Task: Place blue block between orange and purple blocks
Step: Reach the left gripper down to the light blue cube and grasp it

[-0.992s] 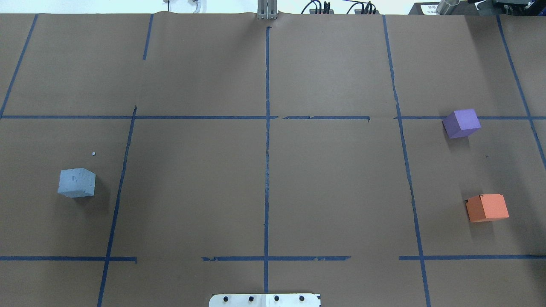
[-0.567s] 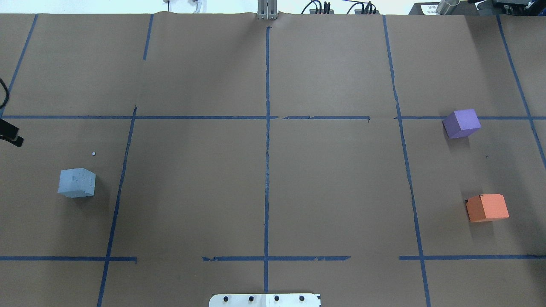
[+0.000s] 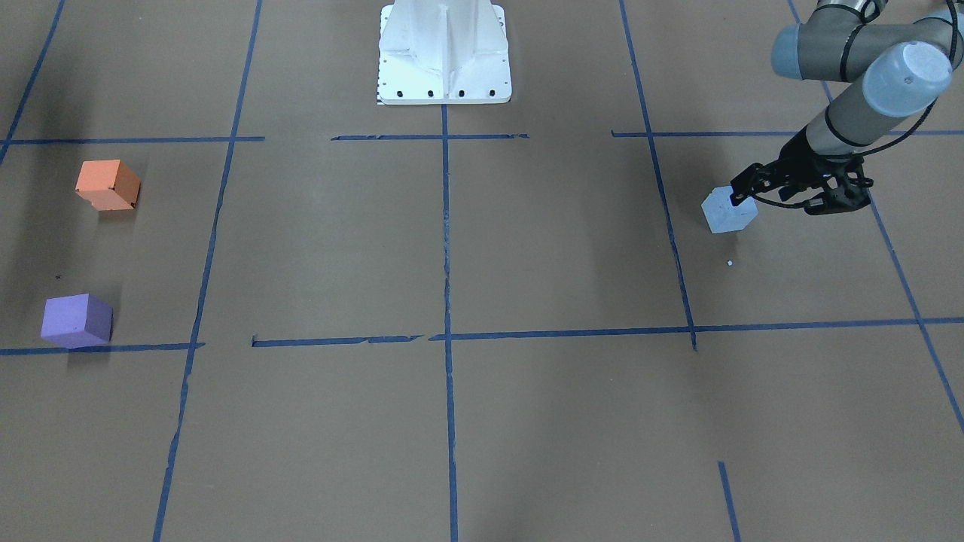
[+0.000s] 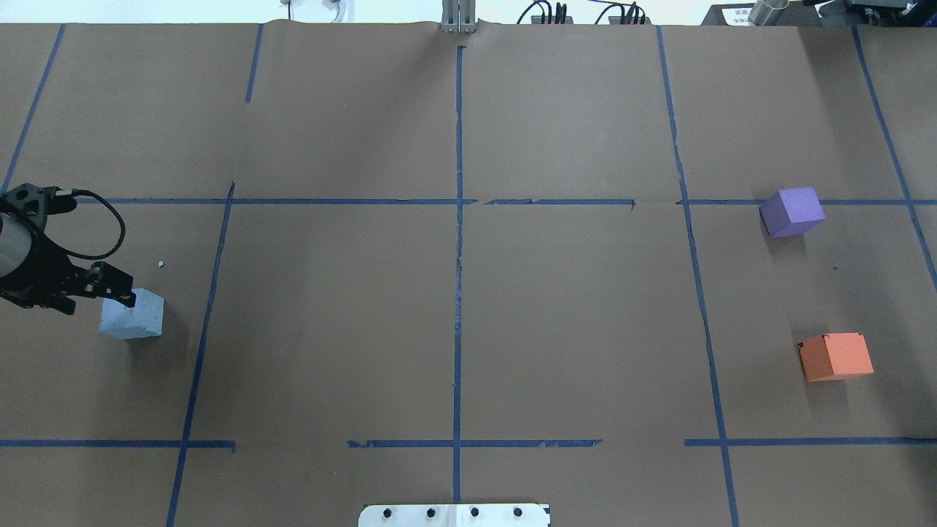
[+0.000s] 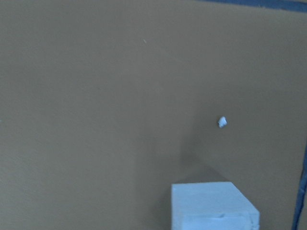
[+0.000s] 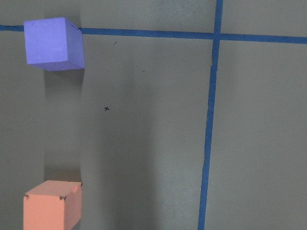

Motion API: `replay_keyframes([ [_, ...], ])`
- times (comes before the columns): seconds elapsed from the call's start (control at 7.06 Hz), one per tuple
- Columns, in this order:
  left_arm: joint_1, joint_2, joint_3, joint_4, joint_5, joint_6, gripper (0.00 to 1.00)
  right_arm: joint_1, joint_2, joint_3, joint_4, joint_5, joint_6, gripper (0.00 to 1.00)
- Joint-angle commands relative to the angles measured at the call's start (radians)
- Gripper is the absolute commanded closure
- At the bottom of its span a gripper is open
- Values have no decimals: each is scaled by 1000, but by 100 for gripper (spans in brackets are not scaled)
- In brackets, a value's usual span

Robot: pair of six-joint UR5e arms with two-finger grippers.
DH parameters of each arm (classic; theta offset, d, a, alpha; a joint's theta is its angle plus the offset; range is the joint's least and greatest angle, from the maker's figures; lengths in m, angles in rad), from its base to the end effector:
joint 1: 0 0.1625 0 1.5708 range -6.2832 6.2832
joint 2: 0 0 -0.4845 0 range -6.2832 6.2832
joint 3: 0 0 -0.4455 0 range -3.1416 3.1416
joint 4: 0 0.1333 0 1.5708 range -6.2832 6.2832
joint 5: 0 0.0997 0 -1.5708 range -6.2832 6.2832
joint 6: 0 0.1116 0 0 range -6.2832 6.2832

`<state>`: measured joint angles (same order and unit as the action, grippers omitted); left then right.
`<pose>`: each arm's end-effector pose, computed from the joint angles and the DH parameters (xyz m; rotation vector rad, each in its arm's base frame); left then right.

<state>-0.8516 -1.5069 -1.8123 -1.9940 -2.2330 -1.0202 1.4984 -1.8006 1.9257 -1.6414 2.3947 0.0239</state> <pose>0.3068 -0.4485 0.5835 -0.1172 0.8548 -0.0832 0.0198 -0.4379 0.6489 0.0117 -0.8254 -0.0682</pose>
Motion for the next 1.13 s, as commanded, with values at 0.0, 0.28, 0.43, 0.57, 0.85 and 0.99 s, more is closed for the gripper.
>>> replay_keyframes([
  [0.0, 95, -2, 28, -32, 80, -58, 0, -1, 1, -1, 0, -2, -1, 0],
  [0.28, 109, -18, 39, -29, 96, -55, 7, -1, 1, 1, 0, -2, 1, 0],
  [0.43, 109, -38, 39, -28, 113, -54, 35, -1, 3, 1, 0, 0, 1, 0],
  [0.57, 108, -53, 28, -28, 115, -54, 83, -1, 1, 6, 0, 0, 1, 0],
  [0.85, 103, -202, 8, 15, 134, -61, 100, -1, 1, 6, 0, 0, 1, 0],
  [0.99, 117, -396, 8, 199, 136, -61, 100, -1, 3, 4, 0, 0, 1, 0],
])
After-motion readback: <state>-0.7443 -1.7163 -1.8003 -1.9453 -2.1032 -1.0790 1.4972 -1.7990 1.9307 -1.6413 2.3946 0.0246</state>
